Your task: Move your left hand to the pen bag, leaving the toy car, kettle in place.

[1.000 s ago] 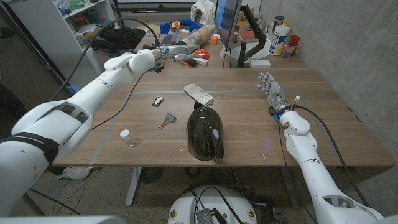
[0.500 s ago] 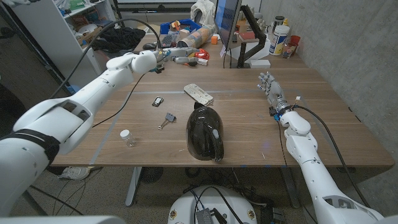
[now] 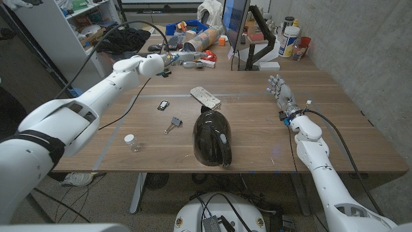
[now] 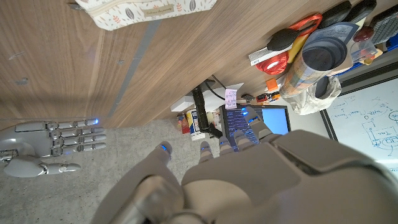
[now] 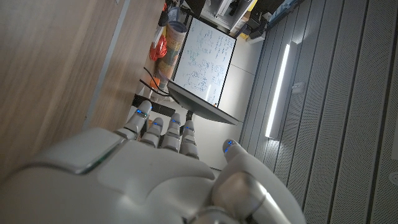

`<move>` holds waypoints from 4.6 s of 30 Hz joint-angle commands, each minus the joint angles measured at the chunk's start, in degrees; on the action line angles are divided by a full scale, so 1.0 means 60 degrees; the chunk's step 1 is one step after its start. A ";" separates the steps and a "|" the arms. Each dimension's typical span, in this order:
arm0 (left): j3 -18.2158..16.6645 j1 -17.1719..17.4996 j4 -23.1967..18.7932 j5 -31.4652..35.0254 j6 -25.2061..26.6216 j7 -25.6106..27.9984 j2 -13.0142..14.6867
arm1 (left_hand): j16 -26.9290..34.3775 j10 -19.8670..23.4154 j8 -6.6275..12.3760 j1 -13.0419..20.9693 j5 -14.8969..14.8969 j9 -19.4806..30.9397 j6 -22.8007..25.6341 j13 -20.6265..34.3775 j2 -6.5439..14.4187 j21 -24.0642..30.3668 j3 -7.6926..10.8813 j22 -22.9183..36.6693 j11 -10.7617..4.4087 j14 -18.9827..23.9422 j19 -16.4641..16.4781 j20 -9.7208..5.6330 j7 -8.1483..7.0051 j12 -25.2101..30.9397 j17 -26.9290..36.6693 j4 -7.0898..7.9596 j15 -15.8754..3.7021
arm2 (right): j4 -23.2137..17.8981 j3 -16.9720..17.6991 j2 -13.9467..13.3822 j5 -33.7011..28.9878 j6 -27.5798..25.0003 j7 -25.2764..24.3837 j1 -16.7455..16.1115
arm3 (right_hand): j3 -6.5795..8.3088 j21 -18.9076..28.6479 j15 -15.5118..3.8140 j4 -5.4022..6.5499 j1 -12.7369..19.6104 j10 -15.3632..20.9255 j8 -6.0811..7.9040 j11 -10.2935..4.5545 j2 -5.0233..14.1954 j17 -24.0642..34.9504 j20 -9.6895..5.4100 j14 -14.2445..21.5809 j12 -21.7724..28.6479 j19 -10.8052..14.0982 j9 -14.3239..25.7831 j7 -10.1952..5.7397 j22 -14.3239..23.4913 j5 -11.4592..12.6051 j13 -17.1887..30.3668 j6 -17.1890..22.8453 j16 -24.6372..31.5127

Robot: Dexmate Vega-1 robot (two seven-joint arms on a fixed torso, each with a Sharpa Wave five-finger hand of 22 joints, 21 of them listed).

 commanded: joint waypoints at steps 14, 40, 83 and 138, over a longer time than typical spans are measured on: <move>0.0634 -0.0449 0.0958 0.0287 -0.0400 0.0294 -0.0358 | 0.0074 -0.0228 0.0042 0.0022 0.0059 0.0042 0.0016 0.0047 0.0177 -0.0053 0.0034 0.0038 -0.0097 -0.0757 -0.0880 0.0037 -0.0073 0.0047 0.0017 -0.0042 -0.0083 | 0.0158 0.0006 -0.0004 -0.0041 0.0026 -0.0033 0.0080 | 0.0035 -0.0084 0.0092 -0.0022 0.0030 0.0040 0.0038 0.0051 0.0224 0.0012 -0.0011 -0.0026 0.0025 0.0069 0.0045 -0.0004 0.0052 -0.0012 0.0032 0.0053 0.0014; 0.1343 -0.0850 0.1832 0.0643 -0.0782 0.0425 -0.0605 | 0.0070 -0.0255 0.0047 0.0073 0.0096 0.0045 0.0013 0.0048 0.0176 -0.0098 0.0040 0.0041 -0.0085 -0.0778 -0.0879 0.0018 -0.0080 0.0031 0.0018 -0.0057 -0.0078 | 0.0313 -0.0039 0.0017 -0.0096 0.0025 -0.0057 0.0165 | 0.0036 -0.0174 0.0096 -0.0027 0.0036 0.0054 0.0038 0.0084 0.0226 0.0009 -0.0001 -0.0023 0.0029 0.0087 0.0045 -0.0003 0.0055 -0.0011 0.0033 0.0053 0.0013; 0.1435 -0.0469 0.1183 0.0817 -0.0424 0.0003 -0.0454 | 0.0073 -0.0278 0.0046 0.0083 0.0128 0.0058 -0.0049 0.0050 0.0179 -0.0164 0.0015 0.0051 -0.0118 -0.0818 -0.0898 0.0010 -0.0079 0.0025 0.0025 -0.0034 -0.0081 | 0.0251 0.0050 -0.0029 0.0007 0.0046 0.0048 0.0007 | 0.0028 -0.0307 0.0105 -0.0030 0.0035 0.0033 0.0038 0.0064 0.0220 0.0008 -0.0002 -0.0027 0.0018 0.0142 0.0045 0.0004 0.0061 -0.0011 0.0033 0.0056 0.0010; 0.1317 -0.0041 0.0794 0.0806 -0.0147 -0.0527 -0.0326 | 0.0109 -0.0296 0.0056 0.0082 0.0164 0.0067 -0.0109 0.0053 0.0176 -0.0217 -0.0031 0.0061 -0.0103 -0.0768 -0.0836 0.0014 -0.0068 0.0022 0.0030 -0.0015 -0.0075 | 0.0001 0.0080 -0.0120 -0.0035 -0.0096 0.0104 -0.0173 | 0.0015 -0.0477 0.0124 -0.0024 0.0024 0.0041 0.0036 0.0094 0.0216 0.0008 0.0005 -0.0023 0.0020 0.0197 0.0045 -0.0002 0.0068 -0.0010 0.0034 0.0052 0.0010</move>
